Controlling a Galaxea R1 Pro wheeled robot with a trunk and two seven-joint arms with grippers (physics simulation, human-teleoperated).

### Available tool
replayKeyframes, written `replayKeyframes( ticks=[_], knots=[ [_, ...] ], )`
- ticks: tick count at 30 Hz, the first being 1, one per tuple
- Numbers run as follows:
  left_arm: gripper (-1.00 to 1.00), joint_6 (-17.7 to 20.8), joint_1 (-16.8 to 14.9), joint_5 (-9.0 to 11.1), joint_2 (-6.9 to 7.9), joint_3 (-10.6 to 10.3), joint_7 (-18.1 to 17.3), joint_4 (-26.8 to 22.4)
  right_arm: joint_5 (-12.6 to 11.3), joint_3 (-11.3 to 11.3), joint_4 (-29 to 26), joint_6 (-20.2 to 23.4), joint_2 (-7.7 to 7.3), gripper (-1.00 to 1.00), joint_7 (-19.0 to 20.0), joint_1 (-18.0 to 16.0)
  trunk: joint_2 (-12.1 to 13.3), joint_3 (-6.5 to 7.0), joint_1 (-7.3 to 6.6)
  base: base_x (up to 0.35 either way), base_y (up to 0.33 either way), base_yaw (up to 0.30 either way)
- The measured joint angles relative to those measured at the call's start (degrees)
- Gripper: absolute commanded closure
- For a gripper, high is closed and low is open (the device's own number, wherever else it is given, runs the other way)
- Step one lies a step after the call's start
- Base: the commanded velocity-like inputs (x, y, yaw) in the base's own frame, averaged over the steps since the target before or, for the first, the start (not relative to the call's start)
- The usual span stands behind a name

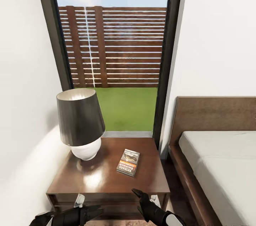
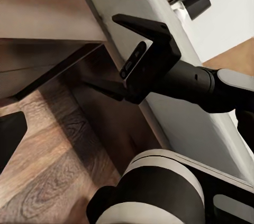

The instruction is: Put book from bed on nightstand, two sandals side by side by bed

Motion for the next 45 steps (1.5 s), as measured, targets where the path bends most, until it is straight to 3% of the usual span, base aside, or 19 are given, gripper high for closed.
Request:
replayKeyframes(
  ticks=[9,11,13,14,16,17,22,26,34,45],
  knots=[
    [-1.00,-0.58,0.00,-0.08,-0.28,-0.10,3.03,0.05,0.41,0.49,-0.03,0.07,-0.25,-1.00,0.17,0.00,0.00,0.00,0.00,-0.003,0.000,0.000],
    [-1.00,-0.92,0.00,-0.16,-0.97,-0.15,7.54,0.06,1.73,1.12,0.10,0.19,-1.04,-1.00,0.43,0.04,0.00,0.00,0.00,0.000,0.000,0.000],
    [-1.00,-1.10,0.01,-0.17,-1.23,-0.14,9.21,0.05,4.72,1.26,0.19,0.28,-3.36,-1.00,0.45,0.11,0.00,0.00,0.00,0.000,0.000,0.000],
    [-1.00,-1.16,0.01,-0.18,-1.31,-0.15,9.80,0.05,8.46,1.11,0.27,0.32,-5.23,-1.00,0.57,0.20,0.00,0.00,0.00,0.000,0.000,0.000],
    [-1.00,-1.20,0.00,-0.21,-1.37,-0.15,10.29,0.06,13.74,1.18,0.30,0.30,-6.96,-1.00,0.65,0.34,0.39,0.18,-0.22,0.000,0.000,0.000],
    [-1.00,-1.21,0.00,-0.24,-1.39,-0.16,10.47,0.06,16.97,1.19,0.31,0.25,-7.53,-1.00,0.68,0.43,0.79,0.35,-0.44,0.000,0.000,0.000],
    [-1.00,-1.23,0.21,-0.27,-1.41,-0.16,10.70,0.12,21.82,1.20,0.32,0.06,-8.07,-1.00,0.73,0.56,2.79,1.25,-1.54,0.000,0.000,0.000],
    [-1.00,-1.47,0.58,-0.34,-1.29,-0.16,10.76,0.18,22.48,1.20,0.49,-0.32,-8.12,-1.00,0.75,0.67,4.40,1.97,-2.41,0.000,0.000,0.000],
    [-1.00,-2.42,0.70,-0.41,-1.23,-0.16,10.73,2.50,22.67,1.24,7.70,-4.72,-8.15,-1.00,0.74,0.69,7.61,3.41,-4.17,0.000,0.000,0.000],
    [-1.00,-2.44,0.70,-0.44,-1.28,-0.19,10.67,2.61,22.67,1.24,8.15,-5.26,-8.15,-1.00,0.70,0.69,12.02,5.38,-6.59,0.000,0.000,0.000]
  ],
)
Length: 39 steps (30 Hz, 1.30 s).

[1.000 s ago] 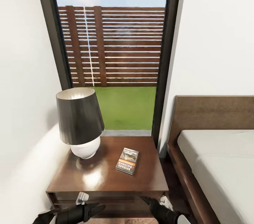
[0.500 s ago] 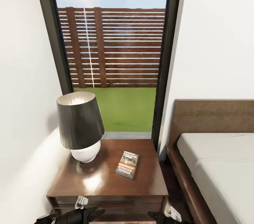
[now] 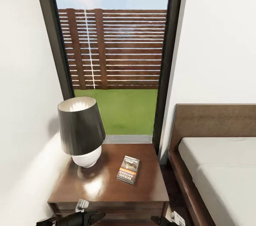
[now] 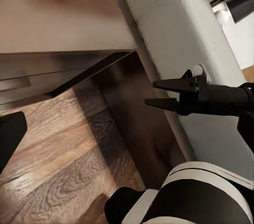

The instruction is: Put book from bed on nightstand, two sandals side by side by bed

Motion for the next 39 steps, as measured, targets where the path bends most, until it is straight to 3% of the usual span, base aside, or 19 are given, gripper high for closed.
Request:
replayKeyframes(
  ticks=[7,10,14,33,36,38,39],
  knots=[
    [-1.00,-0.01,0.00,0.00,0.00,0.03,0.00,0.03,-0.06,-0.06,-0.04,-0.10,0.00,-1.00,-0.03,0.00,2.81,1.26,-1.54,0.000,0.000,0.000],
    [-1.00,-0.01,0.00,0.00,-0.01,0.02,0.00,0.06,-0.03,-0.10,-0.07,-3.63,0.00,-1.00,-0.07,0.00,4.01,1.80,-2.20,0.000,0.000,0.000],
    [-1.00,0.00,0.00,0.00,-0.02,0.03,0.00,0.09,-0.01,-0.09,-0.01,-4.53,0.00,-1.00,-0.04,0.00,5.61,2.51,-3.08,0.000,0.000,0.000],
    [-1.00,-0.83,0.00,-0.02,-0.11,-0.04,0.35,0.09,-0.06,-0.09,0.01,-4.77,0.00,-1.00,-0.01,0.00,13.24,5.92,-7.25,0.000,0.000,0.000],
    [-1.00,-2.70,0.00,-0.06,-0.25,-0.07,5.36,0.13,-0.08,-0.09,0.02,-4.81,-0.02,-1.00,-0.01,0.00,14.44,6.46,-7.91,0.000,0.000,0.000],
    [-1.00,-3.72,0.00,-0.11,-1.21,-0.10,11.39,0.49,-0.05,-0.09,0.25,-4.84,-0.01,-1.00,-0.04,0.00,15.24,6.82,-8.35,0.000,0.000,0.000],
    [-1.00,-4.73,0.01,-0.21,-2.38,-0.17,18.42,1.47,-0.02,-0.07,1.51,-4.86,-0.01,-1.00,-0.08,0.01,15.65,7.00,-8.57,0.000,0.000,0.000]
  ],
)
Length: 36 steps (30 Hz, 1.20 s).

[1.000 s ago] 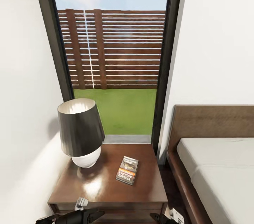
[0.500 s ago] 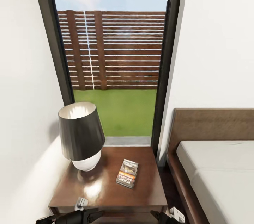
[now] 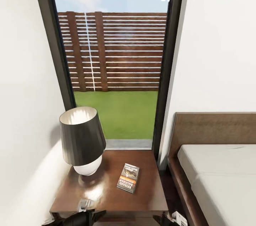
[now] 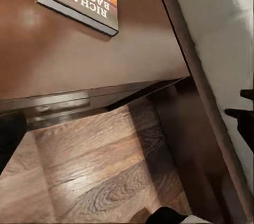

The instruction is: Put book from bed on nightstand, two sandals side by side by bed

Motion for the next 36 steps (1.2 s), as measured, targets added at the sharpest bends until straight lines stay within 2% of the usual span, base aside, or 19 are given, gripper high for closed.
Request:
replayKeyframes(
  ticks=[1,3,5,9,11,13,17,22,25,28,36],
  knots=[
    [-1.00,-0.38,-0.01,0.00,-0.35,-0.02,2.47,0.42,-0.01,0.00,0.71,-0.02,0.00,-1.00,-0.01,0.00,0.40,0.18,-0.22,0.000,0.000,0.000],
    [-1.00,-2.22,-0.01,-0.07,-1.53,-0.09,10.01,2.55,0.00,0.04,4.44,-0.09,0.00,-1.00,-0.04,0.00,1.20,0.54,-0.66,0.000,0.000,0.000],
    [-1.00,-5.38,0.01,-0.05,-2.14,-0.09,14.34,6.37,0.23,-0.17,9.30,-0.24,0.00,-1.00,-0.04,0.01,2.00,0.89,-1.10,0.000,0.000,0.000],
    [-1.00,-11.12,0.04,0.09,-2.45,-0.11,17.63,13.74,0.19,-0.17,16.19,-3.23,0.04,-1.00,-0.10,0.00,3.61,1.61,-1.98,0.000,0.000,0.000],
    [-1.00,-14.22,0.08,-0.54,-2.51,-0.18,20.92,19.09,0.20,-0.12,20.01,-6.85,0.20,-1.00,-0.30,0.05,4.41,1.97,-2.42,0.000,0.000,0.000],
    [-1.00,-16.12,0.11,-1.40,-2.54,-0.14,24.15,22.02,0.22,-0.09,21.63,-9.23,0.32,-1.00,-0.36,0.05,5.21,2.33,-2.86,0.000,0.000,0.000],
    [-1.00,-18.18,1.34,-2.74,-2.76,-0.14,31.66,24.44,0.27,-0.08,22.98,-11.32,0.52,-1.00,-0.73,0.43,6.82,3.05,-3.74,0.000,0.000,0.000],
    [-1.00,-18.55,3.88,-3.18,-3.05,-0.19,37.86,24.97,0.27,-0.11,23.33,-11.69,0.56,-1.00,-0.92,0.96,8.82,3.95,-4.83,0.000,0.000,0.000],
    [-1.00,-18.56,5.08,-3.43,-3.22,-0.24,40.15,25.04,0.29,-0.09,23.38,-11.73,0.57,-1.00,-0.91,1.92,10.03,4.48,-5.49,0.000,0.000,0.000],
    [-1.00,-18.59,6.67,-3.69,-3.28,-0.22,41.62,25.07,0.28,-0.10,23.41,-11.74,0.57,-1.00,-0.96,2.89,10.04,4.49,-5.50,0.000,0.000,0.000],
    [-1.00,-18.65,8.20,-3.77,-3.01,-0.13,42.39,25.10,0.19,-0.10,23.34,-11.75,0.57,-1.00,-0.98,3.36,10.04,4.50,-5.50,0.000,0.000,0.000]
  ],
)
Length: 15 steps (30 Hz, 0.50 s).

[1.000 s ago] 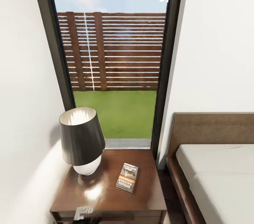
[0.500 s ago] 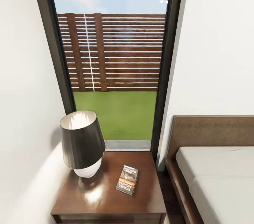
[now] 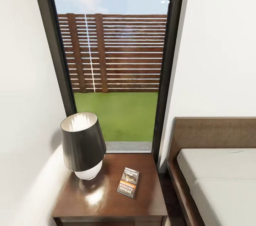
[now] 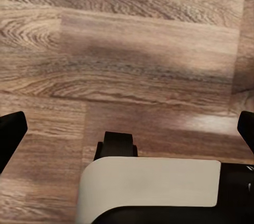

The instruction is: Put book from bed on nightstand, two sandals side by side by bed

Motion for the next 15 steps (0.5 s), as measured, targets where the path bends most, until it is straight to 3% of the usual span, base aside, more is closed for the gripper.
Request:
replayKeyframes(
  ticks=[15],
  knots=[
    [-1.00,-0.13,0.08,-0.09,-0.20,-0.05,-0.05,-0.10,-0.01,0.01,-0.01,0.20,0.00,-1.00,0.09,0.02,0.00,0.00,0.00,0.000,0.000,0.000]
  ],
)
